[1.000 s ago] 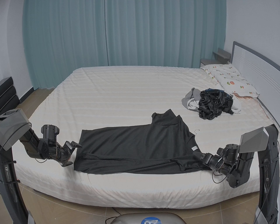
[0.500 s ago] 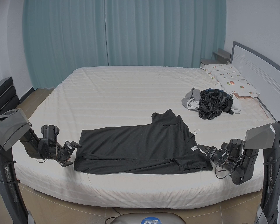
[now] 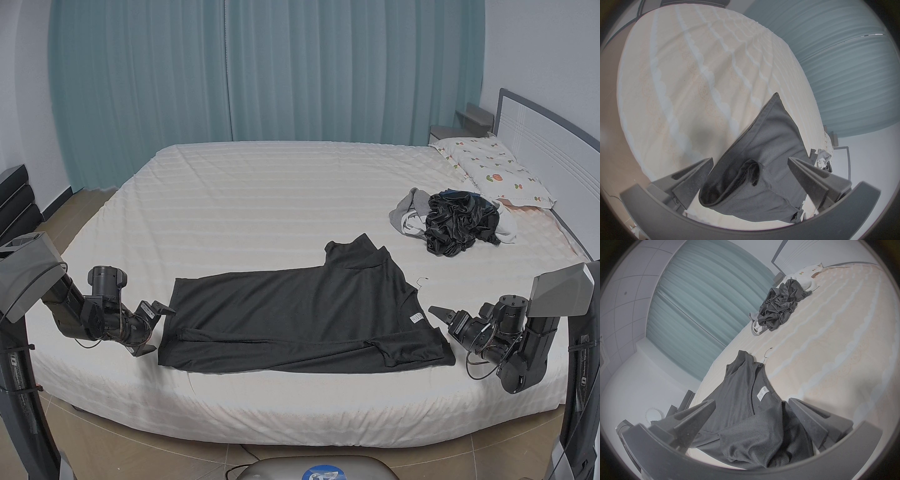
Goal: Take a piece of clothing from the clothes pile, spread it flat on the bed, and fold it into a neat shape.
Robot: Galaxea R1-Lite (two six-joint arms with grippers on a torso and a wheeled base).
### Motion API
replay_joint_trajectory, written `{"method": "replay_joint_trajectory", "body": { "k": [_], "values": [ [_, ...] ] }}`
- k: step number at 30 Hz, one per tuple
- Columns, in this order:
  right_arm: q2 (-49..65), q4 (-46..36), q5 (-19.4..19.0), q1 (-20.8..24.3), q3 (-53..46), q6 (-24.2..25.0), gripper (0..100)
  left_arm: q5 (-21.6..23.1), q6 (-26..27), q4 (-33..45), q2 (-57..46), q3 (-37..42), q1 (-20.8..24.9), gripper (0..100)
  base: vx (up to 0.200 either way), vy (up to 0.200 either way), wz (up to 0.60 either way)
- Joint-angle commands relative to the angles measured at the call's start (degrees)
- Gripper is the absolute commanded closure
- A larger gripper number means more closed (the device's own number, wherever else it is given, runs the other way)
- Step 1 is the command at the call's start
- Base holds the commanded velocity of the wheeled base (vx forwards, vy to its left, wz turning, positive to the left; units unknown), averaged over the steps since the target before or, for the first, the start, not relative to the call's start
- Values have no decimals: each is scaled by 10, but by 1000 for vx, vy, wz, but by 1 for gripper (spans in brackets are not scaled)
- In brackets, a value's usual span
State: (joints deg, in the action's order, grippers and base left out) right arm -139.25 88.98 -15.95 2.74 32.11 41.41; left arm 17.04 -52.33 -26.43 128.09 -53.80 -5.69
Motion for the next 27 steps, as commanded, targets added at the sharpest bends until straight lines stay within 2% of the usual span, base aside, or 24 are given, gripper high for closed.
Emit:
{"method": "replay_joint_trajectory", "body": {
  "k": [1, 10, 18, 23, 27],
  "values": [
    [-2, 7, -1, 0, -2, 0, 0, 0, -9, 0, -24, 4, -1, 0, 0, 0, 0],
    [-3, 7, 0, 5, -7, 0, 0, 8, -7, -2, -26, 2, 3, 0, 0, 0, 0],
    [-8, 7, 1, 14, -7, -3, 0, 6, -4, -2, -13, -17, 46, 0, 0, 0, 0],
    [-11, 7, 2, 17, -7, -6, 0, -6, -1, -2, 6, -26, 73, 0, 0, 0, 0],
    [-12, 7, 3, 18, -6, -6, 0, -31, 0, -1, 16, -35, 77, 0, 0, 0, 0]
  ]
}}
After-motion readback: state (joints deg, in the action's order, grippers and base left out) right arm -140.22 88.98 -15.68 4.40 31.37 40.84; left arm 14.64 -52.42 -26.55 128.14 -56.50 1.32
